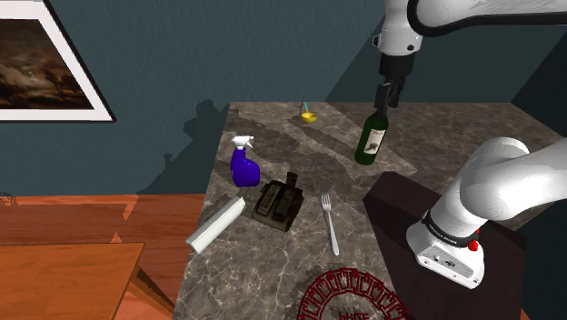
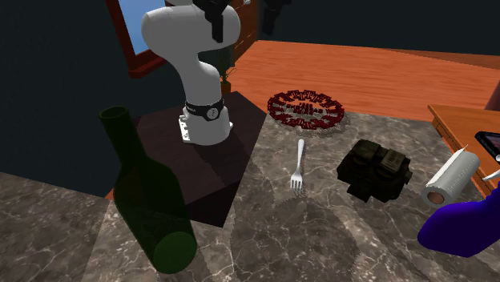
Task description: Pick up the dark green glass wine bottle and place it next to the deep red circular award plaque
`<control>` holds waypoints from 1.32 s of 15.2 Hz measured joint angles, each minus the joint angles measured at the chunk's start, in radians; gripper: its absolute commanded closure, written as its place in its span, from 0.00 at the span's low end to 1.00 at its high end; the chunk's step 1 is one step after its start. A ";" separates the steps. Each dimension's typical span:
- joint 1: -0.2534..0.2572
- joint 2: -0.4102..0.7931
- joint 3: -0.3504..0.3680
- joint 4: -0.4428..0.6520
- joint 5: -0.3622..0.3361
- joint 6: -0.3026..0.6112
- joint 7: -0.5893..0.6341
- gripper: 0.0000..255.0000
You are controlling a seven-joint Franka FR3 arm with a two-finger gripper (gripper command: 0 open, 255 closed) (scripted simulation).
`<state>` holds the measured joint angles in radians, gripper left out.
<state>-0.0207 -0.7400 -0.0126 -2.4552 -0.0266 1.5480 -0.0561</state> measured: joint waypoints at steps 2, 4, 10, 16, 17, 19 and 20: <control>-0.004 -0.004 -0.011 -0.007 -0.009 0.011 -0.014 0.00; -0.016 -0.010 -0.046 -0.019 -0.039 0.045 -0.061 0.00; -0.059 0.000 -0.188 -0.046 -0.137 0.190 -0.236 0.00; -0.083 0.070 -0.349 -0.031 -0.200 0.361 -0.422 0.00; -0.083 0.086 -0.376 -0.025 -0.204 0.390 -0.454 0.00; -0.081 0.112 -0.415 -0.014 -0.208 0.431 -0.498 0.00; -0.080 0.121 -0.424 -0.021 -0.210 0.450 -0.505 0.00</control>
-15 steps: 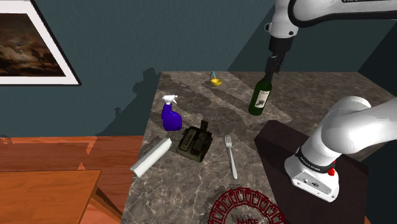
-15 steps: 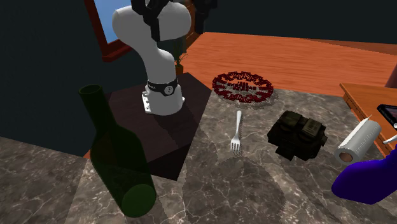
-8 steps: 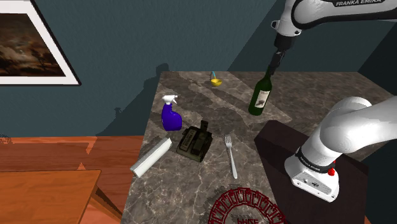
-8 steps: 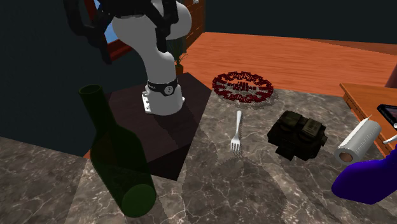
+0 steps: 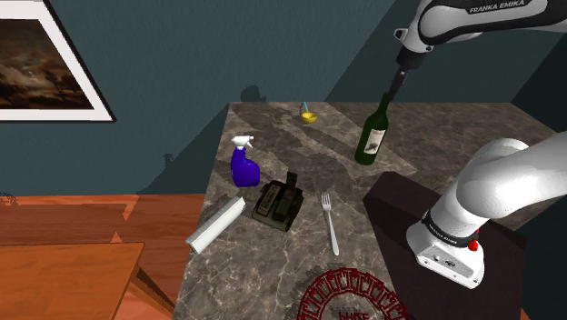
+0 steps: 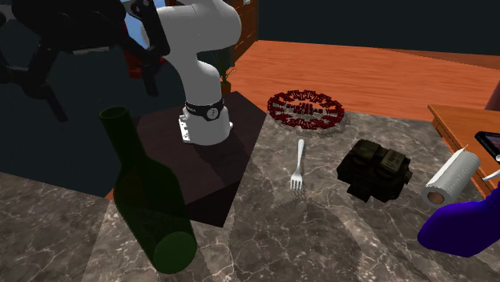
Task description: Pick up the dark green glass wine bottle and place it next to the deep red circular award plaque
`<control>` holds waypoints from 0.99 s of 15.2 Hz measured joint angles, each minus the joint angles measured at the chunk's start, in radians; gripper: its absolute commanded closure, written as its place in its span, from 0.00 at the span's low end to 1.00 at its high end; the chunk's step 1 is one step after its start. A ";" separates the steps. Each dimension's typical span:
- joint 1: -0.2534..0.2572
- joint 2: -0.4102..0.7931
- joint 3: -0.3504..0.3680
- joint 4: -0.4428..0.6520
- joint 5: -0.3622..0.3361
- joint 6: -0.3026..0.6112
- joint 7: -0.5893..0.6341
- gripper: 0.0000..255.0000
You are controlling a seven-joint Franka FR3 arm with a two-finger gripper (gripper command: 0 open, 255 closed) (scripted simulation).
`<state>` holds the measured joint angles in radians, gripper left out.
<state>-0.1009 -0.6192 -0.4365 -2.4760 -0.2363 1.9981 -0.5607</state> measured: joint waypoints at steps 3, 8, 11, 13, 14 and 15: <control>-0.001 0.012 -0.014 -0.030 -0.005 0.046 -0.007 0.00; 0.001 0.033 -0.026 -0.060 -0.009 0.098 -0.008 0.00; 0.001 0.035 -0.027 -0.061 -0.009 0.100 -0.008 0.00; 0.001 0.035 -0.027 -0.061 -0.009 0.100 -0.008 1.00; 0.001 0.035 -0.027 -0.061 -0.009 0.100 -0.008 1.00; 0.001 0.034 -0.027 -0.061 -0.009 0.101 -0.008 1.00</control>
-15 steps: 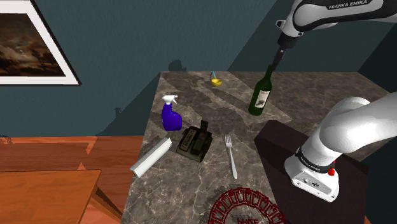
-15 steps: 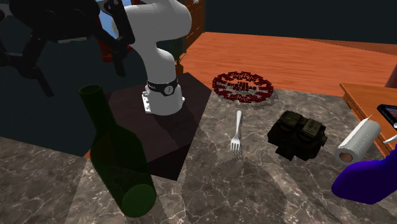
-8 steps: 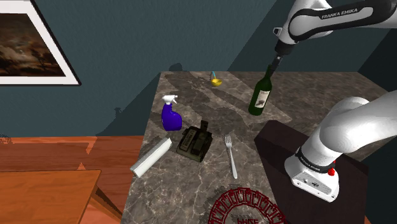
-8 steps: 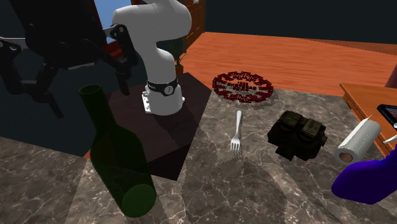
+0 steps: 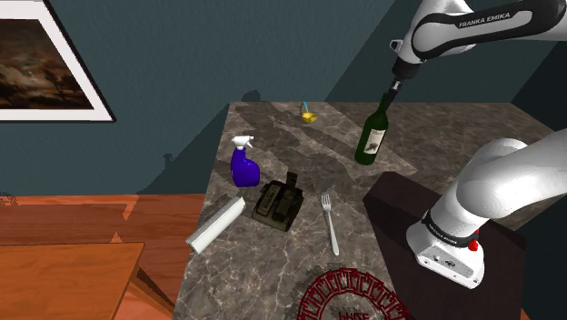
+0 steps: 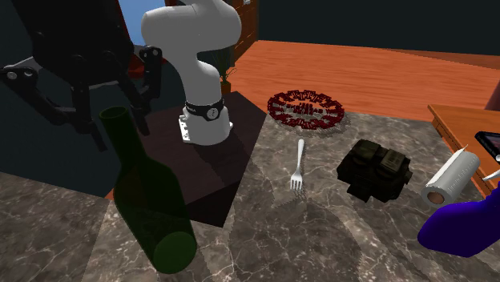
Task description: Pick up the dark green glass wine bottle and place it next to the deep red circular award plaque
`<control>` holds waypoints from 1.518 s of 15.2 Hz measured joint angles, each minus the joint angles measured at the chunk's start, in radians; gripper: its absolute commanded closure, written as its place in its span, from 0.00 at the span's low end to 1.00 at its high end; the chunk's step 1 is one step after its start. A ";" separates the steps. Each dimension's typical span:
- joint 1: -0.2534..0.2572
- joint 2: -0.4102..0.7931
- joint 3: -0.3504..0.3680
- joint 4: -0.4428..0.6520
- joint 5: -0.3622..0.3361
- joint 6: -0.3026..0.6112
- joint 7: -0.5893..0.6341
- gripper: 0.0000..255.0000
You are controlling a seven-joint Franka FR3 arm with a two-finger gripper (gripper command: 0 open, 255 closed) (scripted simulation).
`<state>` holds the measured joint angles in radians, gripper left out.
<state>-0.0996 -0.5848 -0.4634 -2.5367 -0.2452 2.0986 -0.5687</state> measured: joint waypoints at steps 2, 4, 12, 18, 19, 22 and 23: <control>0.000 0.000 0.000 0.000 0.000 0.000 0.000 1.00; 0.000 0.000 0.000 0.000 0.000 0.000 0.000 1.00; 0.000 -0.014 0.010 0.028 0.004 -0.043 0.001 1.00; 0.004 -0.029 0.028 0.100 0.016 -0.129 0.001 1.00; 0.005 -0.030 0.030 0.113 0.017 -0.143 0.000 1.00; 0.008 -0.034 0.039 0.148 0.024 -0.182 0.002 1.00; 0.009 -0.034 0.042 0.160 0.026 -0.194 0.002 1.00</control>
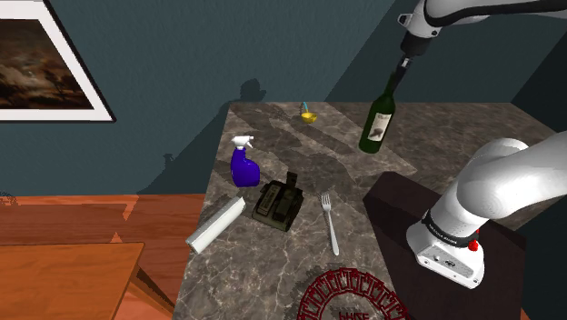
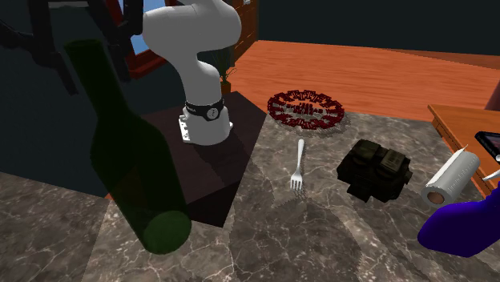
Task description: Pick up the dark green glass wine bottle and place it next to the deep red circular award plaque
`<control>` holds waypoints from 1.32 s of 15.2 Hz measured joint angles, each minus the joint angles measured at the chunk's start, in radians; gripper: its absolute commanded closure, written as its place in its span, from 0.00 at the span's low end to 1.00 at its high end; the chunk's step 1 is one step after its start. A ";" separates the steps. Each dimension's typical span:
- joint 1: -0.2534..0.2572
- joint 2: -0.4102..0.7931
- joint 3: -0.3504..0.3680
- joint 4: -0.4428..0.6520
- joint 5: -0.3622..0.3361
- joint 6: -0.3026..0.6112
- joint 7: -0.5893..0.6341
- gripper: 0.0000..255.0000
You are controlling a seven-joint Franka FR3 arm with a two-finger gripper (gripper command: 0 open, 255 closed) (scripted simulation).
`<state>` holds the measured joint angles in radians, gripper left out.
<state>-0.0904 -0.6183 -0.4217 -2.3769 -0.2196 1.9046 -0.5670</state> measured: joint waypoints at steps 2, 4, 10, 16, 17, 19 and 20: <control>0.003 0.003 0.004 0.030 0.005 -0.027 -0.001 1.00; 0.004 0.001 0.009 0.058 0.008 -0.057 -0.002 1.00; 0.010 0.005 0.022 0.136 0.019 -0.131 -0.004 1.00; 0.018 0.022 0.033 0.230 0.031 -0.209 -0.006 1.00; 0.018 0.024 0.033 0.244 0.032 -0.221 -0.007 1.00; 0.021 0.034 0.035 0.279 0.037 -0.246 -0.010 1.00; 0.022 0.037 0.036 0.294 0.038 -0.258 -0.011 1.00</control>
<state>-0.0683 -0.5813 -0.3861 -2.0828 -0.1817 1.6463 -0.5781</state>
